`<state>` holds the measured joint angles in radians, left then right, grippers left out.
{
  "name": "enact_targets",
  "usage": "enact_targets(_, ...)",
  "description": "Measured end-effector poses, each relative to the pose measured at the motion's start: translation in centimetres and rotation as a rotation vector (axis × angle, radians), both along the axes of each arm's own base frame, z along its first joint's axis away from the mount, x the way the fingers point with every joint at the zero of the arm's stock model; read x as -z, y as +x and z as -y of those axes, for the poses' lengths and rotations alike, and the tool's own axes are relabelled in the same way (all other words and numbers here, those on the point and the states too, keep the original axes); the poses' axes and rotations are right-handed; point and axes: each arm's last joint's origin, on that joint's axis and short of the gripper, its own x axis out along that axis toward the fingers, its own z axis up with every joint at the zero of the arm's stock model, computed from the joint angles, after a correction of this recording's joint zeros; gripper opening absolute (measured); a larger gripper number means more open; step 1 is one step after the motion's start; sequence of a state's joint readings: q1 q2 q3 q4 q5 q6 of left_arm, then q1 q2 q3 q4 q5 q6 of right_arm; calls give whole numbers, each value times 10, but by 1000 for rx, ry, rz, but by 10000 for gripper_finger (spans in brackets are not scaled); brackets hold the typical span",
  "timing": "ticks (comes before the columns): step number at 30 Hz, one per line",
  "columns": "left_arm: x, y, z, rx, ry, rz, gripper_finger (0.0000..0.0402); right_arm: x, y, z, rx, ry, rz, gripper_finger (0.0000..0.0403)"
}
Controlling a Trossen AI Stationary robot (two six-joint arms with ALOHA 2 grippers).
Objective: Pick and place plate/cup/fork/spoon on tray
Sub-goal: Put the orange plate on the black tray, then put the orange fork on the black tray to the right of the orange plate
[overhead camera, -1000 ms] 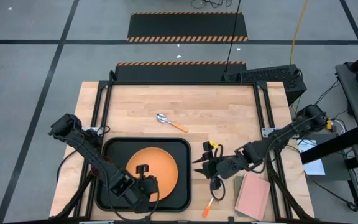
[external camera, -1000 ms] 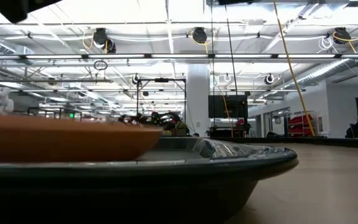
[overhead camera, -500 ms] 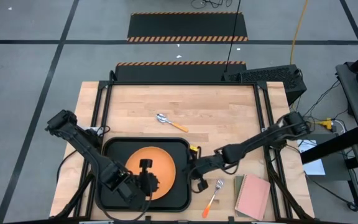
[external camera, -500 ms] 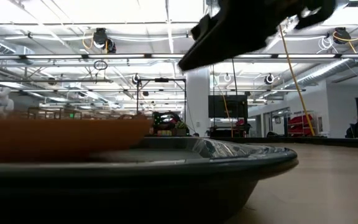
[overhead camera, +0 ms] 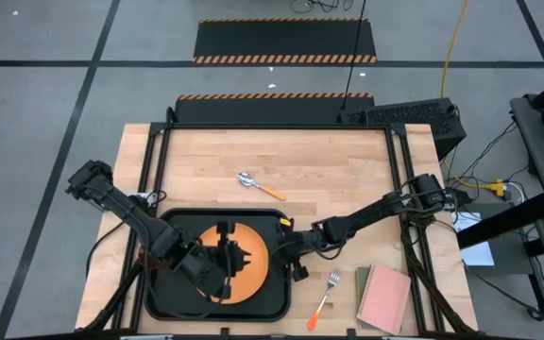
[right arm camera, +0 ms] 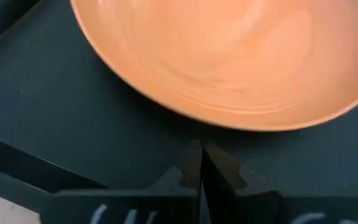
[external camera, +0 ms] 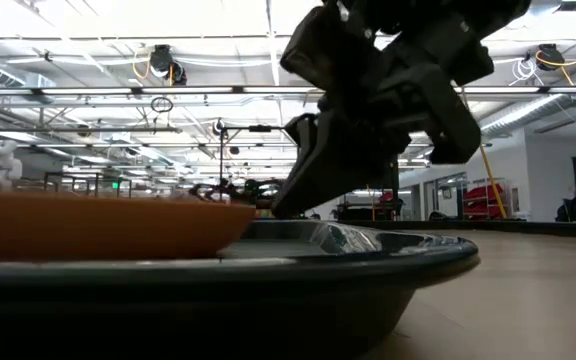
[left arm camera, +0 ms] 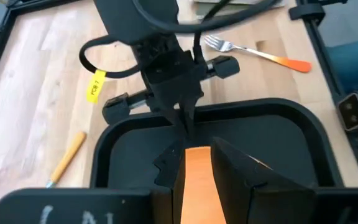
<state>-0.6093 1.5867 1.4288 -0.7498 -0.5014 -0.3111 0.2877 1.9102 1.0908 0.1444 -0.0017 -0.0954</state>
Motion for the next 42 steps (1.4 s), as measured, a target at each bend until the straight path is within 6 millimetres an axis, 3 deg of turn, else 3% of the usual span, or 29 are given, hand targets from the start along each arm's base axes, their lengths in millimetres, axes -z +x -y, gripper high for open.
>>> enact_targets(13,-1,3,-3,-26,4,23,81,6,7,3,9,-25,50,0)
enact_targets(31,-1,2,-2,-22,3,24,81,29,46,-9,-26,-22,48,0)
enact_targets(42,-1,3,-1,-20,3,26,81,24,45,-8,-26,-26,39,0)
